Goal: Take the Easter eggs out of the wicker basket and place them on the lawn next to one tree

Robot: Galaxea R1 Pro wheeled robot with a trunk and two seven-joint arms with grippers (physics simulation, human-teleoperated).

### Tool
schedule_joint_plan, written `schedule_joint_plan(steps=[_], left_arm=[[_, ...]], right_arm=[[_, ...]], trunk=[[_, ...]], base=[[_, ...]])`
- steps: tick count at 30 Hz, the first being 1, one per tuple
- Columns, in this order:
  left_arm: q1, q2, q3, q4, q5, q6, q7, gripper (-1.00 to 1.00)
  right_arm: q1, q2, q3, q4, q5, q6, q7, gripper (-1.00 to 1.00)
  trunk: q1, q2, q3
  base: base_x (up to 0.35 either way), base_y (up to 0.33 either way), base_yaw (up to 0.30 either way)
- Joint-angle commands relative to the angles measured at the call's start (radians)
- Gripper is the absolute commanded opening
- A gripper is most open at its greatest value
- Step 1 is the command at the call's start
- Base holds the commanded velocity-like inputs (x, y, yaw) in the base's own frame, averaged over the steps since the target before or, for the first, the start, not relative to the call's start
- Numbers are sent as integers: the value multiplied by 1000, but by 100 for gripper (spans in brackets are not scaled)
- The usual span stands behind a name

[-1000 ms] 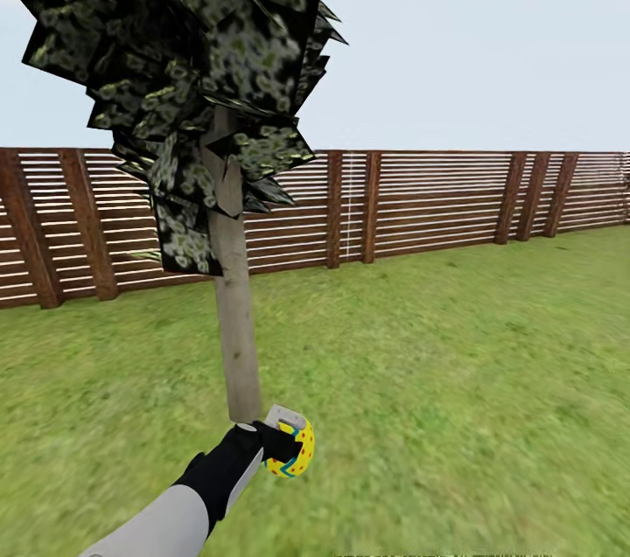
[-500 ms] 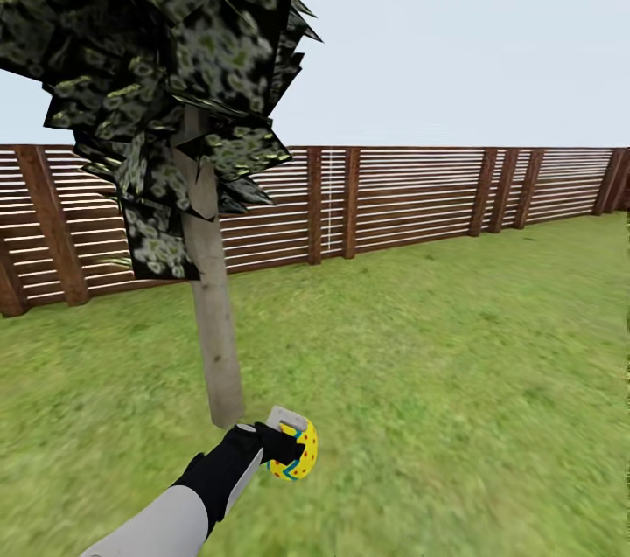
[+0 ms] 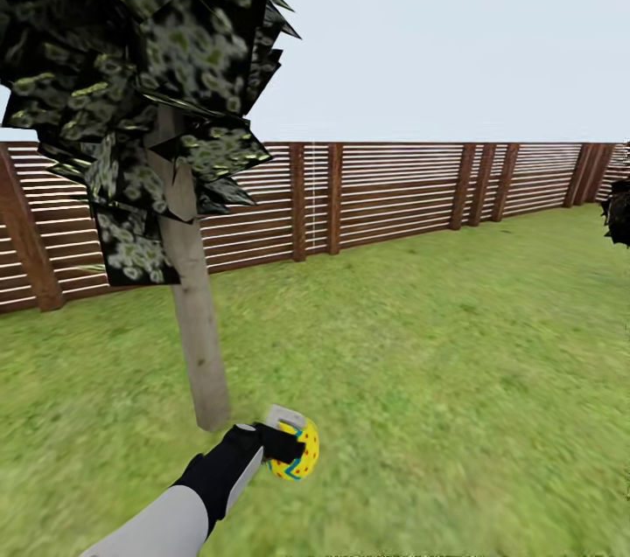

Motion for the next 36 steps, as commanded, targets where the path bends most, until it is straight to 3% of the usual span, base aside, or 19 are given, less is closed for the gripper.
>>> schedule_joint_plan(steps=[1, 3, 7, 10, 15, 20, 36], left_arm=[[0, 1, -3, -1, -2, 7, -29, -100], [0, 1, -3, -3, -3, 11, -41, -100], [0, -1, -3, -2, 0, 14, 94, -100], [0, -1, -3, -2, 0, 15, 127, -100], [0, -1, -3, -2, 0, 15, 126, -100], [0, 4, -3, -7, 1, 1, 68, -100], [0, 6, -4, -3, -4, -2, 68, -100]], right_arm=[[0, 0, -1, -2, -9, 9, 1, 100], [0, 0, -1, -2, -9, 9, 2, 100], [0, 0, -1, -2, -9, 9, 1, 100], [0, 0, -1, -2, -9, 9, 1, 100], [0, 0, -1, -2, -9, 8, 1, 100], [0, 0, -1, -2, -9, 9, 1, 100], [0, -1, -7, -2, -9, 9, 2, 100]], trunk=[[-4, 7, 1], [-12, 21, 5], [-27, 49, 12], [-35, 63, 14], [-35, 63, 8], [-35, 63, 2], [-35, 63, 0]], base=[[0, 0, -143], [0, 0, -143], [0, 0, -143], [0, 0, -143], [0, 0, -143], [1, 0, -137], [208, -183, -13]])
